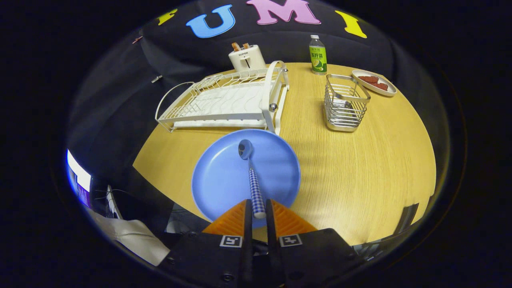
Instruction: Take the plate from the dish rack, then take the spoon from the basket and place it into the plate.
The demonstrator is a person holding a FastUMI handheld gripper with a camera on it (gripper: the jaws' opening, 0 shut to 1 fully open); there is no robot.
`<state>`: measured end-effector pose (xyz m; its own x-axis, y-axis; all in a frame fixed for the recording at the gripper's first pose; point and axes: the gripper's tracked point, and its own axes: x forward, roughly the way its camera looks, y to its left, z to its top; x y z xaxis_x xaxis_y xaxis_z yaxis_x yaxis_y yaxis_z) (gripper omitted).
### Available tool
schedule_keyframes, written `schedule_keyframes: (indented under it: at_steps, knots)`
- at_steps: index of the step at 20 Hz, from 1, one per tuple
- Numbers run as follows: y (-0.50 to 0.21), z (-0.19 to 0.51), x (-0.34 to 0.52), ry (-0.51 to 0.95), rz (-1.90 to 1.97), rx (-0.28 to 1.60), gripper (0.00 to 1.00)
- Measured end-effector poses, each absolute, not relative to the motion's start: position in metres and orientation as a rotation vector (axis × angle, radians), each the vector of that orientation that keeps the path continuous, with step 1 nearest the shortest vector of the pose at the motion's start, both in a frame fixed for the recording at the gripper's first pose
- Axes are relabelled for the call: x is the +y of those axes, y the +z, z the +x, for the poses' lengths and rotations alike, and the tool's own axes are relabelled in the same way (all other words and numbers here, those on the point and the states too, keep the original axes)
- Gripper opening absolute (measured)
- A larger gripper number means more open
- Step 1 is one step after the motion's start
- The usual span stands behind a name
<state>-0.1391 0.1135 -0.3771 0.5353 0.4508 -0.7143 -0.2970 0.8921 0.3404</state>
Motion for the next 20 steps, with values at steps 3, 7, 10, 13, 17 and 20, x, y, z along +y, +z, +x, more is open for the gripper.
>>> schedule_keyframes:
  at_steps: [3, 7, 10, 13, 17, 20]
  knots:
    - [-0.380, -0.138, 0.114, 0.428, 0.205, 0.908, 0.37]
    - [-0.376, -0.135, 0.115, 0.430, 0.206, 0.897, 0.81]
    - [-0.375, -0.133, 0.116, 0.432, 0.209, 0.893, 0.99]
    - [-0.368, -0.133, 0.116, 0.438, 0.208, 0.884, 0.99]
    - [-0.351, -0.127, 0.112, 0.434, 0.202, 0.856, 0.99]
    - [-0.323, -0.114, 0.105, 0.427, 0.204, 0.800, 0.99]
